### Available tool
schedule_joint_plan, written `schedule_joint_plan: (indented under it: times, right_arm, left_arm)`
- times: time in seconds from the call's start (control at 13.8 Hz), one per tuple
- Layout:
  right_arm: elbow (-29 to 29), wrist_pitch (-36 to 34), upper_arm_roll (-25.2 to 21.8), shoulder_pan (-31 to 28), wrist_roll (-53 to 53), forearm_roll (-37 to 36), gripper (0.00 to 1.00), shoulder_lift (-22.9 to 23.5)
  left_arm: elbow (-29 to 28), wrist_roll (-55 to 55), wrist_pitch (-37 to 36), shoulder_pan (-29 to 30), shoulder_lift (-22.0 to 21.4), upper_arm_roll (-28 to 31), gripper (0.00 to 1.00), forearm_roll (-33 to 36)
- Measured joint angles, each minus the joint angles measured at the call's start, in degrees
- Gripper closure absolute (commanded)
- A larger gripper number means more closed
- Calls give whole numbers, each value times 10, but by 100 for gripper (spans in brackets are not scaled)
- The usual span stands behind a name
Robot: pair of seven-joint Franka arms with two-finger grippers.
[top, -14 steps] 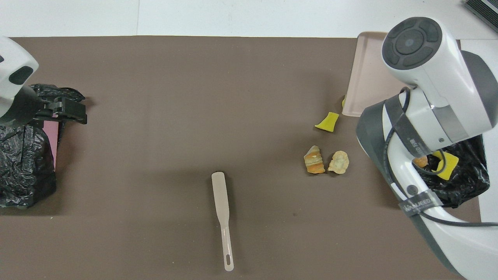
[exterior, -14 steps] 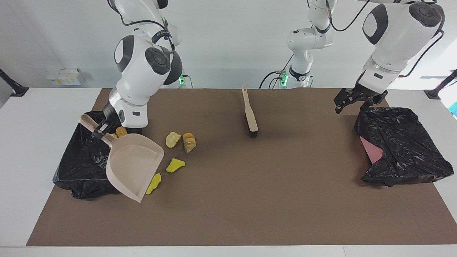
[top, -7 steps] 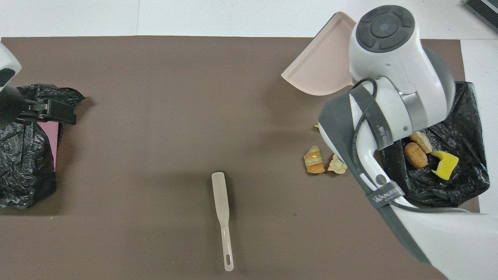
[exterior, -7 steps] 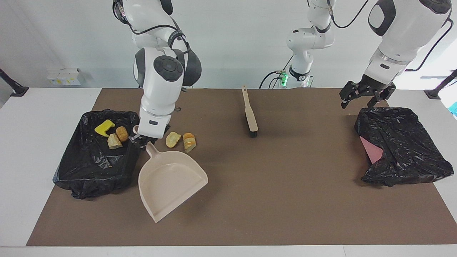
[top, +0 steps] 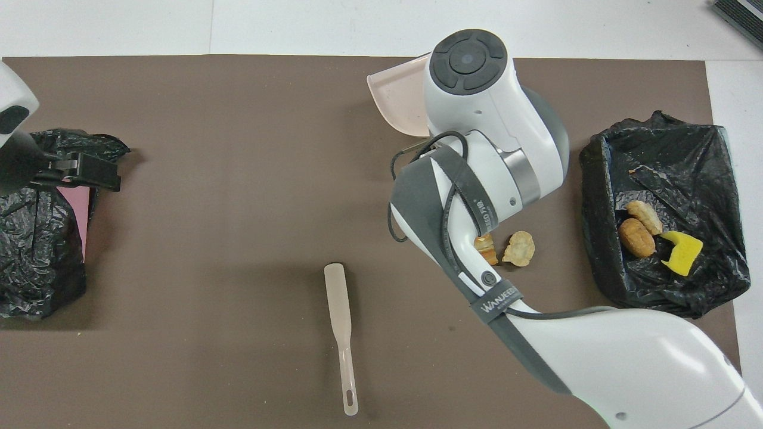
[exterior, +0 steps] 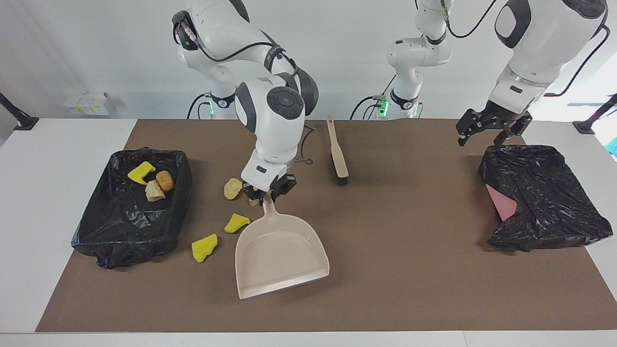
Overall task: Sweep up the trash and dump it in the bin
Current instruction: 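Bring the empty dustpan back to the table center with the right gripper, then set the dustpan down and open the right gripper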
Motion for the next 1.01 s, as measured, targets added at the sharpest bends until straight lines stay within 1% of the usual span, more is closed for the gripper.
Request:
schedule_joint_plan:
  times: [0.14, 0.36, 0.58, 0.8, 1.01]
  right_arm:
    - [22, 17, 0, 29, 78, 35, 100, 30]
    - [36, 60, 0, 67, 152, 79, 100, 57]
    - [37, 64, 0, 96, 186, 88, 100, 67]
    - [36, 78, 0, 107, 195, 89, 99, 84]
    - [36, 82, -1, 107, 195, 93, 66, 96]
  left_arm:
    - [0, 0, 0, 0, 0, 1, 0, 0]
    - [0, 0, 0, 0, 0, 2, 0, 0]
    - [0, 0, 0, 2, 0, 5, 0, 0]
    - [0, 1, 0, 2, 0, 6, 0, 0]
    - [0, 1, 0, 2, 0, 6, 0, 0]
